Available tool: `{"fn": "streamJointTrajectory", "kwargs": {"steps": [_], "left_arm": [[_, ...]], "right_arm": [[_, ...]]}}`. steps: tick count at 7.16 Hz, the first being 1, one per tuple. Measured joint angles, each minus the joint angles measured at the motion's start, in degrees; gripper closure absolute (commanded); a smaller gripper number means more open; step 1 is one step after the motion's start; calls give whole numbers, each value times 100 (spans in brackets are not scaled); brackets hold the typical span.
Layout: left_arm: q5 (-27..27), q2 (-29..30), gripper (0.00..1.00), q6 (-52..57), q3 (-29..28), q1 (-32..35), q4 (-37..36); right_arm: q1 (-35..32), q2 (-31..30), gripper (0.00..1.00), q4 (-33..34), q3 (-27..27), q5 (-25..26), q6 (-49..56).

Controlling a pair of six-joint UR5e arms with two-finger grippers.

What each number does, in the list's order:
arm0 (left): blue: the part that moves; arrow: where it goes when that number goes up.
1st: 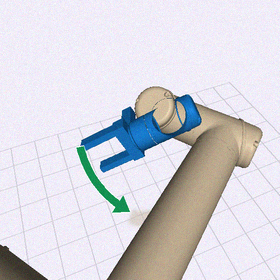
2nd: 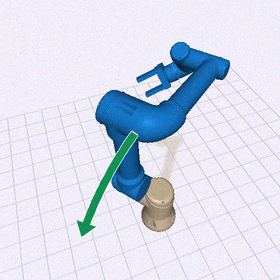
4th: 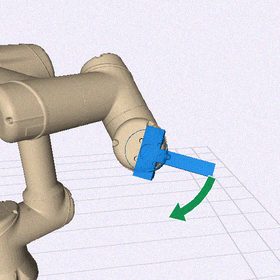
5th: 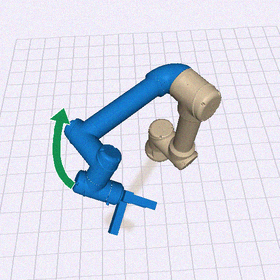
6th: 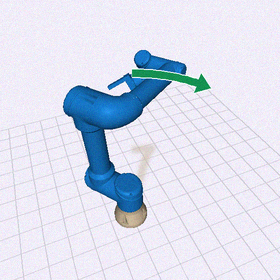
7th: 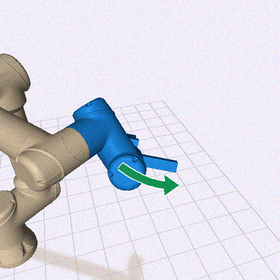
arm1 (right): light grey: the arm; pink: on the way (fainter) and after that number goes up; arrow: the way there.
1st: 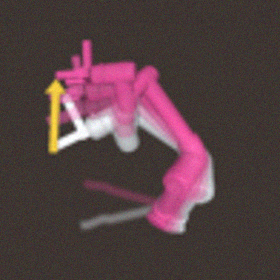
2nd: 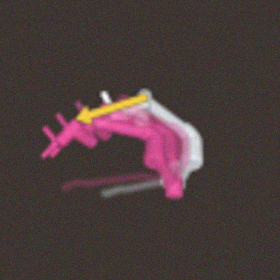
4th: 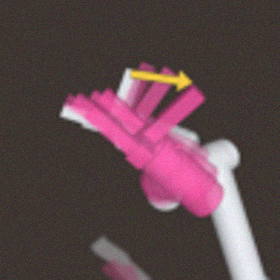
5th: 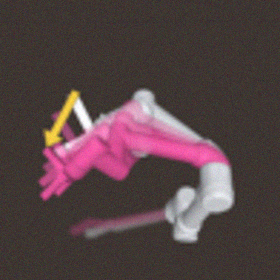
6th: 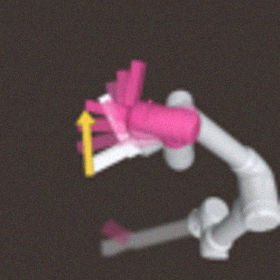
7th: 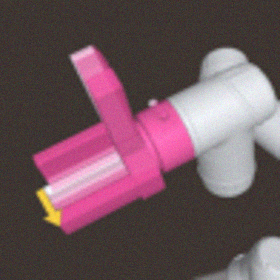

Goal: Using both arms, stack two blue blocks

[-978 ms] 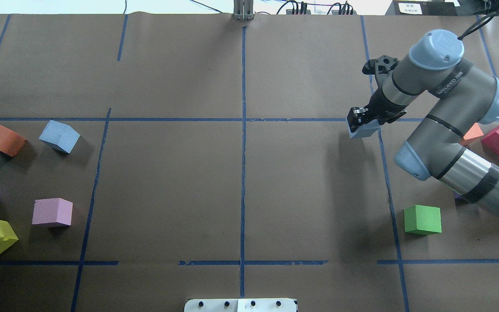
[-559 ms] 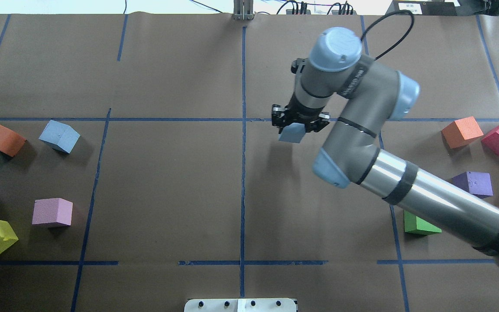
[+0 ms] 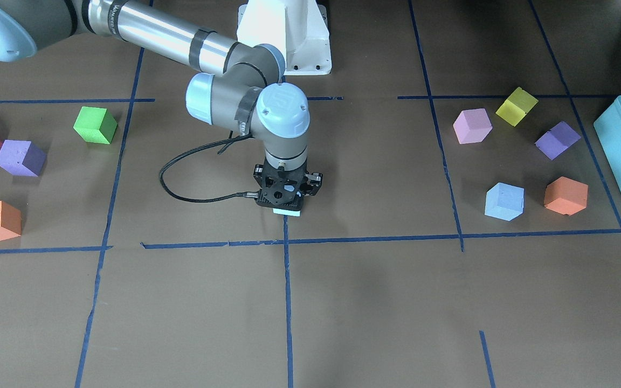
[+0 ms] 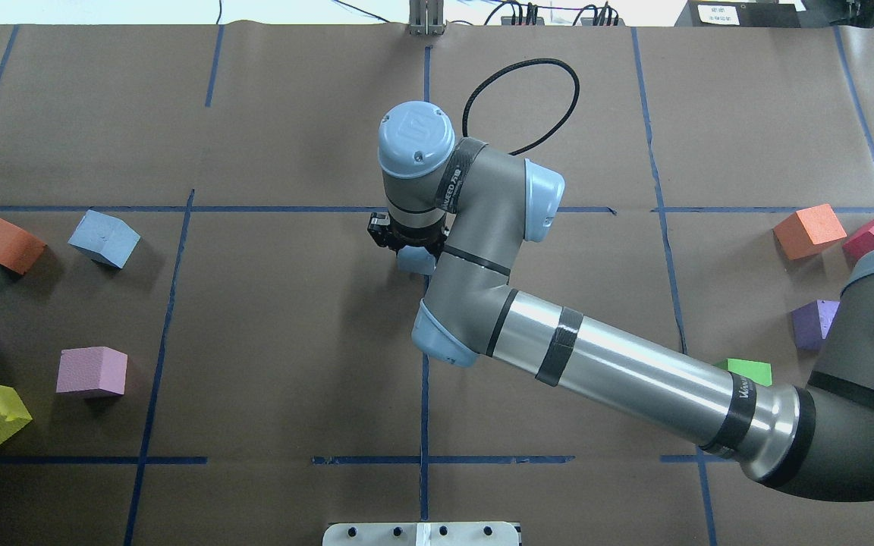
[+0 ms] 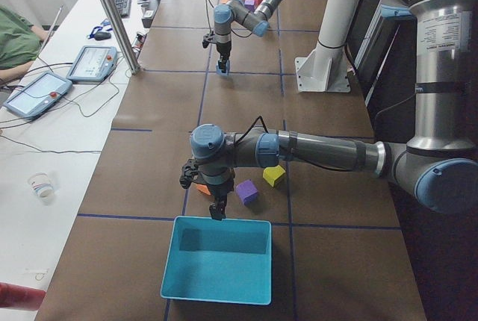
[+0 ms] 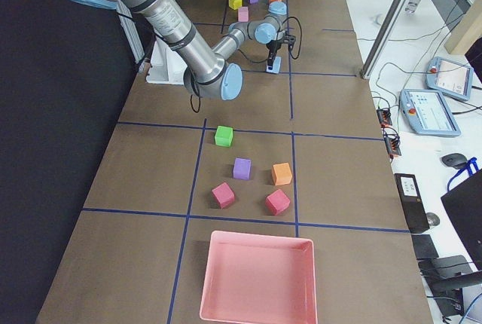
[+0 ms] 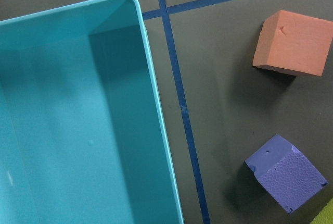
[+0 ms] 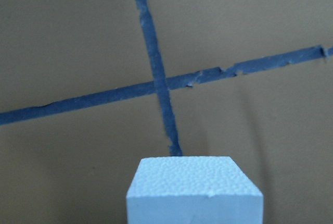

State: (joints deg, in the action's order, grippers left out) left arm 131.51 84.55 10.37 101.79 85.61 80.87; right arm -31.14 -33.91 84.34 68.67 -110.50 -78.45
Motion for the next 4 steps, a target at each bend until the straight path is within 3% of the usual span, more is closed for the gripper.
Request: {"fn": "streamJointTrajectory", "kwargs": {"steps": [4], "left_arm": [[-4,2,0,2,1,0,0]], "right_arm": [[-30,45,0,48,92,109,173]]}}
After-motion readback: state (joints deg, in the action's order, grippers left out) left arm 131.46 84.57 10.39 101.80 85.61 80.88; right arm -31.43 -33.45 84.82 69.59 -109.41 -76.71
